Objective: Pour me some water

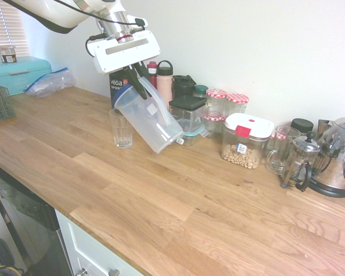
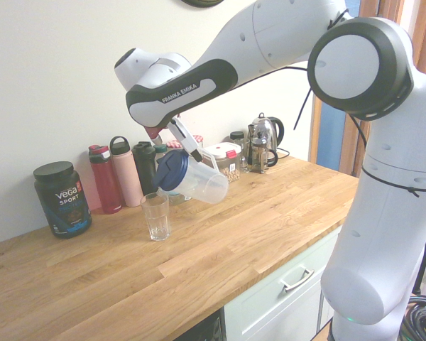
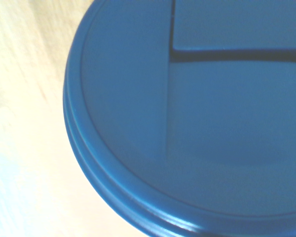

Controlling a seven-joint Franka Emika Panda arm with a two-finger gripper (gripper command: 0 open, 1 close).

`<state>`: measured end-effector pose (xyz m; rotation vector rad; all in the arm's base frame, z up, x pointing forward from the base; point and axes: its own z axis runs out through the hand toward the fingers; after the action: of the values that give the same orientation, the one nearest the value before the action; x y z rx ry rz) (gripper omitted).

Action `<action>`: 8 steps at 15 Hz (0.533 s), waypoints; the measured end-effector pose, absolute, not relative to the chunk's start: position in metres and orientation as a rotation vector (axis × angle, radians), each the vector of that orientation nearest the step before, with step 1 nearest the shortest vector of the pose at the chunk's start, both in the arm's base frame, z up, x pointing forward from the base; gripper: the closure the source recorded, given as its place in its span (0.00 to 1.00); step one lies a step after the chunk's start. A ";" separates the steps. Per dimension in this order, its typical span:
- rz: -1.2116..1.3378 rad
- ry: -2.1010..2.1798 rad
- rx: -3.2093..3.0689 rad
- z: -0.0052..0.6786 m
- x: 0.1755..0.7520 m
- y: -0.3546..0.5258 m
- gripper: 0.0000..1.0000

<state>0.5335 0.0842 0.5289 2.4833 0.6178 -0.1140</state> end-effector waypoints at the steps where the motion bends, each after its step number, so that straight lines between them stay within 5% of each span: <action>1: -0.128 0.619 2.470 0.523 0.538 0.085 1.00; 8: -0.132 0.624 2.434 0.519 0.543 0.088 1.00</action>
<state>0.5430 0.0881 0.5194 2.4344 0.6236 -0.1324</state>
